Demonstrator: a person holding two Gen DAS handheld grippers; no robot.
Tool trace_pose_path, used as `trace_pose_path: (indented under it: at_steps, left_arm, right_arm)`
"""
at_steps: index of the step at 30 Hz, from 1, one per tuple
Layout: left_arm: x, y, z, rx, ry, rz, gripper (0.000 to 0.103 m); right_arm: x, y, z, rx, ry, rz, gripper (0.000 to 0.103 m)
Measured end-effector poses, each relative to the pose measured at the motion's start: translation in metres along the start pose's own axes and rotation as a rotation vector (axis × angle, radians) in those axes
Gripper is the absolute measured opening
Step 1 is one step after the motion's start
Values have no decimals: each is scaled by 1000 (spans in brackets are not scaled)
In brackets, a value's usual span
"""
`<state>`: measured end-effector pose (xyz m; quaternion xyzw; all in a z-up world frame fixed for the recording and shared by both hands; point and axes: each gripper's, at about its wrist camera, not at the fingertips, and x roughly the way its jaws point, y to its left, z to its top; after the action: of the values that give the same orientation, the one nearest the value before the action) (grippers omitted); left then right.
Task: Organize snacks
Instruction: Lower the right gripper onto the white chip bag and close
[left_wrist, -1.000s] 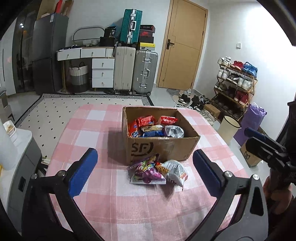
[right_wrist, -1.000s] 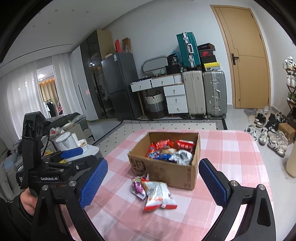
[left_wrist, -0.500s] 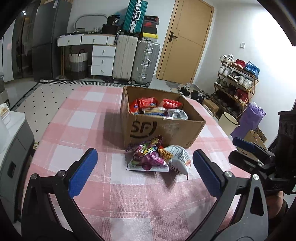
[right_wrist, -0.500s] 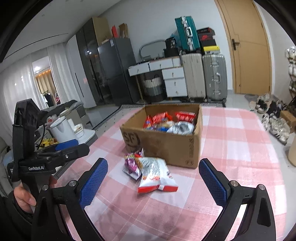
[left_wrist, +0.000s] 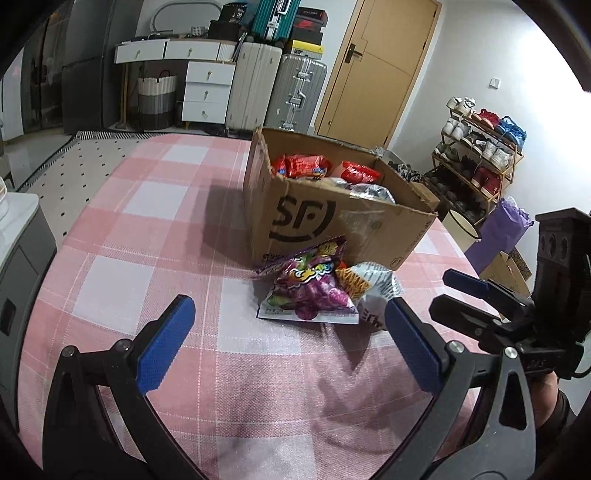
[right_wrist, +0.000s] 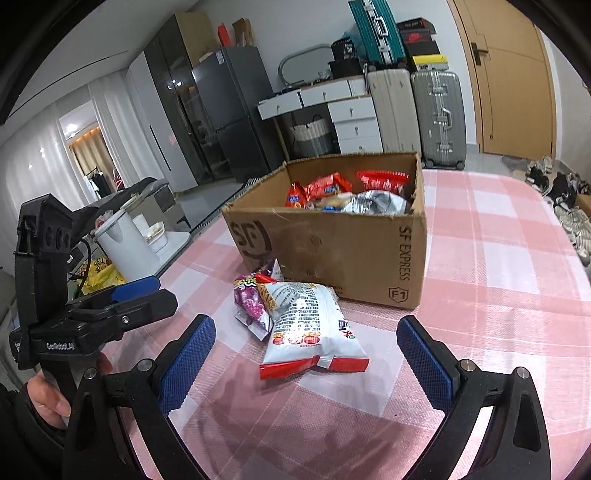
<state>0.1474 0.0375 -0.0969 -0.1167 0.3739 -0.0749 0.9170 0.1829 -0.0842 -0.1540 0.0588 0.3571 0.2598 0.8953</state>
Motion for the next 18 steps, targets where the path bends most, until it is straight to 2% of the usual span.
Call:
trace_pose_path:
  at_steps: [4,11,18]
  left_arm:
    - [15,7,-4,-12,28,-9,103]
    - [26,18,0,-40,27,-13,103]
    - [38,27,1,-67,40,-21,103]
  right_arm:
    - [15,-5,2,9,26,4,100]
    - [49,-14,6,30,97,-26,100]
    - [74,-23,5,97,139,18,99]
